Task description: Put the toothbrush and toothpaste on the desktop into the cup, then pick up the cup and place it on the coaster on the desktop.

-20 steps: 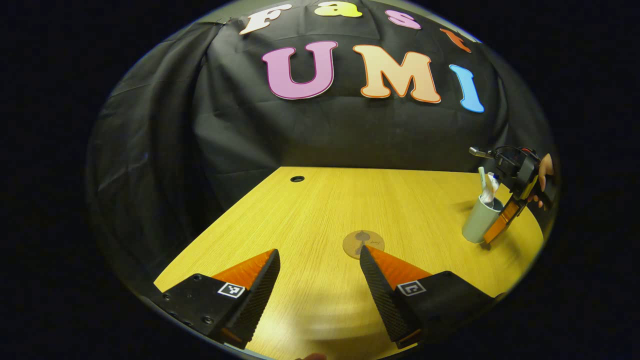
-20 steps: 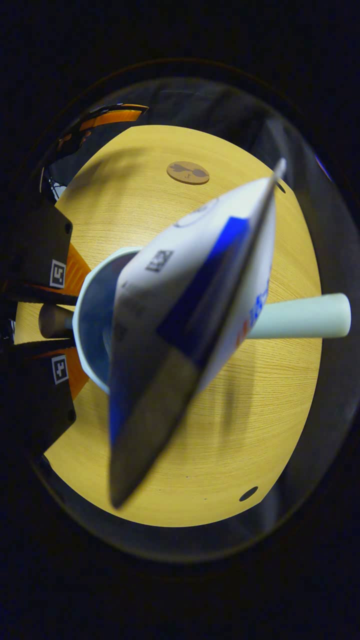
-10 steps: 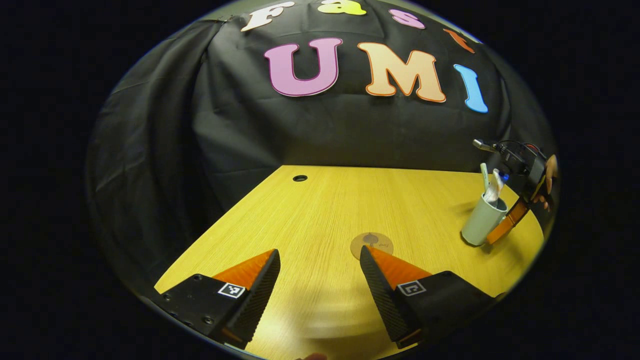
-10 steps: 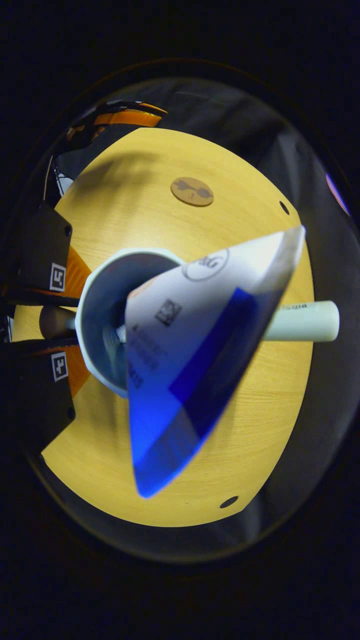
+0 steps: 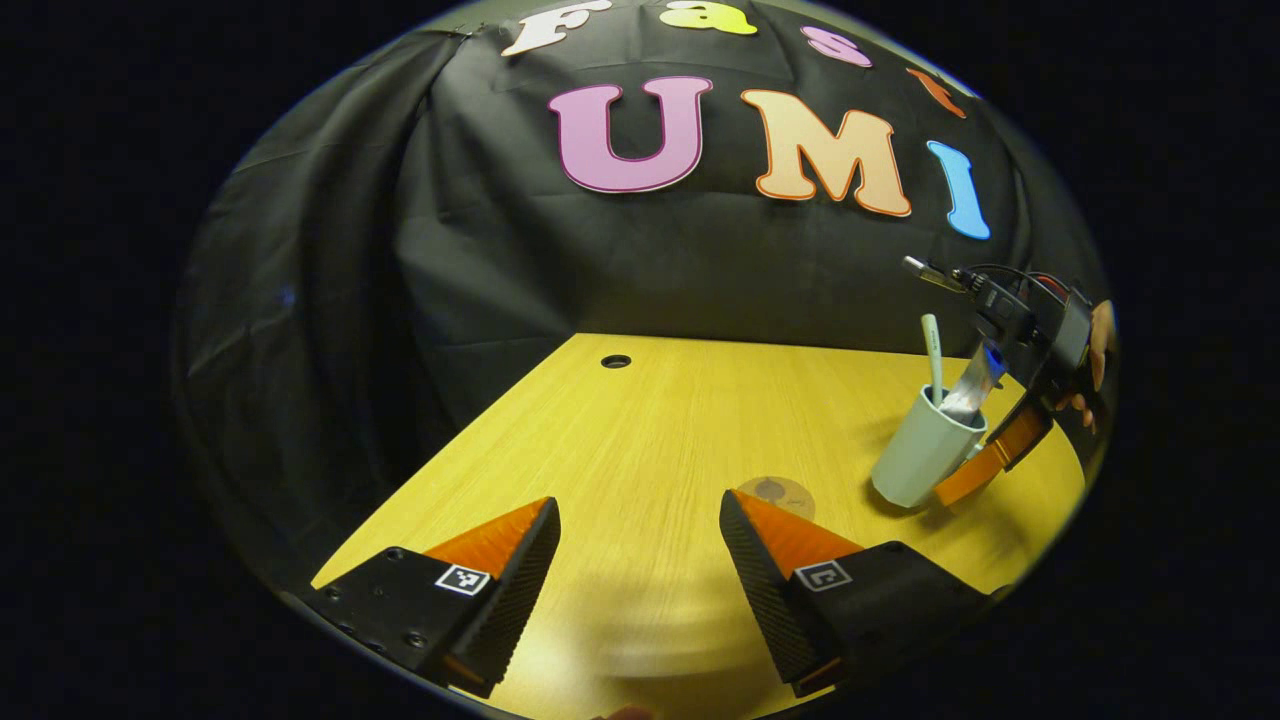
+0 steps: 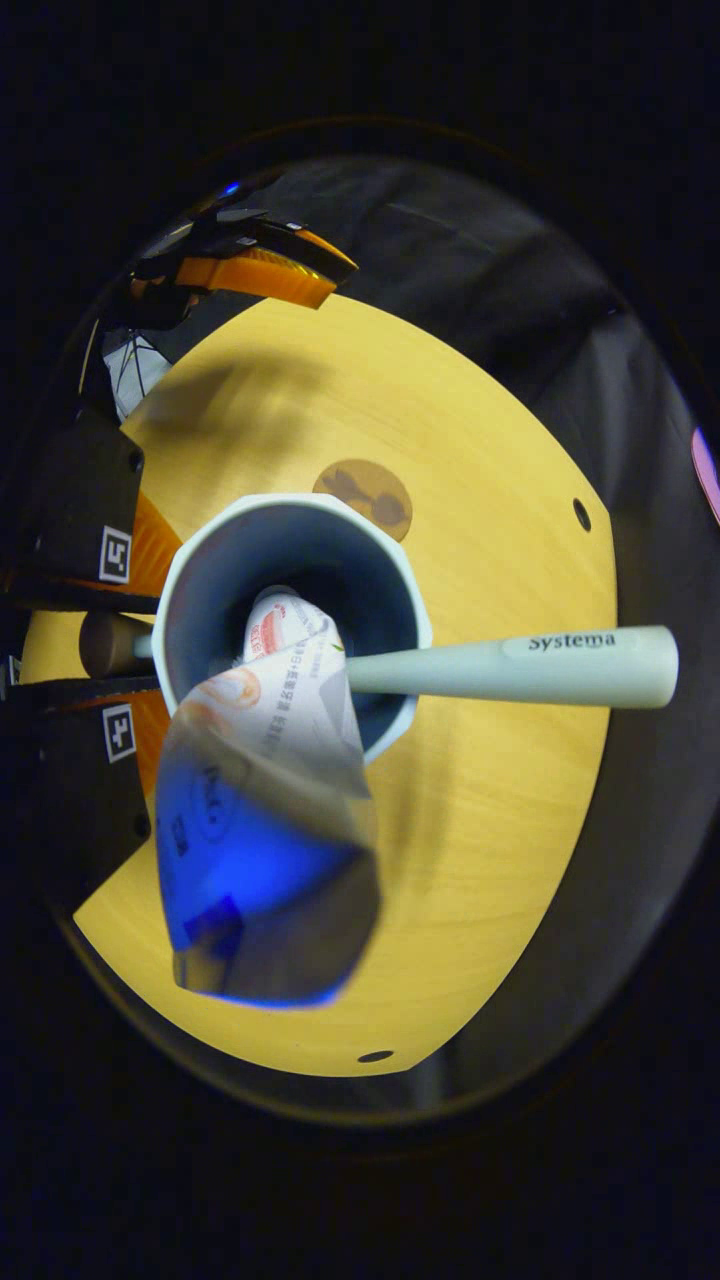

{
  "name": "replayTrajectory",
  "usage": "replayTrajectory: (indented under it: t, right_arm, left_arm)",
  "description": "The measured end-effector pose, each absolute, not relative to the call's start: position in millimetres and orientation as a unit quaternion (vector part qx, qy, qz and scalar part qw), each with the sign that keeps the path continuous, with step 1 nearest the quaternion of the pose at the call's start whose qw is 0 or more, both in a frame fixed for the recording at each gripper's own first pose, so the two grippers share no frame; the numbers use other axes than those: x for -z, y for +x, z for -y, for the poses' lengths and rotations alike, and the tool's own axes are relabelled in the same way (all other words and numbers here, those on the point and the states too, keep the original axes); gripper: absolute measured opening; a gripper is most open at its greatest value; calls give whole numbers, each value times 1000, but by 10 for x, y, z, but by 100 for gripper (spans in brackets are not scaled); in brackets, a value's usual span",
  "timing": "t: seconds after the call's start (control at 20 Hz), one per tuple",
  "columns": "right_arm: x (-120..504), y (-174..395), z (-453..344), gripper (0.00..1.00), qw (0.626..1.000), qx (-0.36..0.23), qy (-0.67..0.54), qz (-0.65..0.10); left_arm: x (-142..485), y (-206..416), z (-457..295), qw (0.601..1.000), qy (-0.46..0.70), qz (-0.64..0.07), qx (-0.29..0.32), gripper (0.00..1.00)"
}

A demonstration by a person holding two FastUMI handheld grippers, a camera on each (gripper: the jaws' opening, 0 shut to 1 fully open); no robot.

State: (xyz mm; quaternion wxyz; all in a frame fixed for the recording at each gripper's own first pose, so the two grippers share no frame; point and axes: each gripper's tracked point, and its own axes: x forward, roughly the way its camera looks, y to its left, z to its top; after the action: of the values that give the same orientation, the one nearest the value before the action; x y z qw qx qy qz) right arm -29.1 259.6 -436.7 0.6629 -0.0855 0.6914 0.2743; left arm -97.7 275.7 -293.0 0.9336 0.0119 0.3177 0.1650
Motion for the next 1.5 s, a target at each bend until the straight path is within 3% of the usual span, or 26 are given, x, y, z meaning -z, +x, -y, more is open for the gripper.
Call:
replayTrajectory:
  t: [0.7,0.9,0.95,1.1,1.2,1.5]
  right_arm:
    - [4545,-725,-3472,27,637,-323,-168,-679]
    - [4484,-694,-3514,31,652,-328,-171,-661]
    - [4442,-626,-3510,36,665,-330,-171,-648]
    - [4237,-530,-3471,99,695,-331,-145,-621]
    - [4090,-494,-3371,100,720,-330,-123,-598]
    - [3377,-254,-2766,100,840,-305,-60,-445]
  left_arm:
    - [3016,-1231,-3425,923,0,-325,-206,94]
    - [3008,-1163,-3359,924,-4,-327,-198,94]
    - [2998,-1148,-3331,925,-4,-327,-194,94]
    - [2982,-1052,-3170,929,-1,-326,-174,94]
    - [2939,-950,-2999,934,4,-321,-157,94]
    - [2769,-671,-2299,945,5,-311,-101,93]
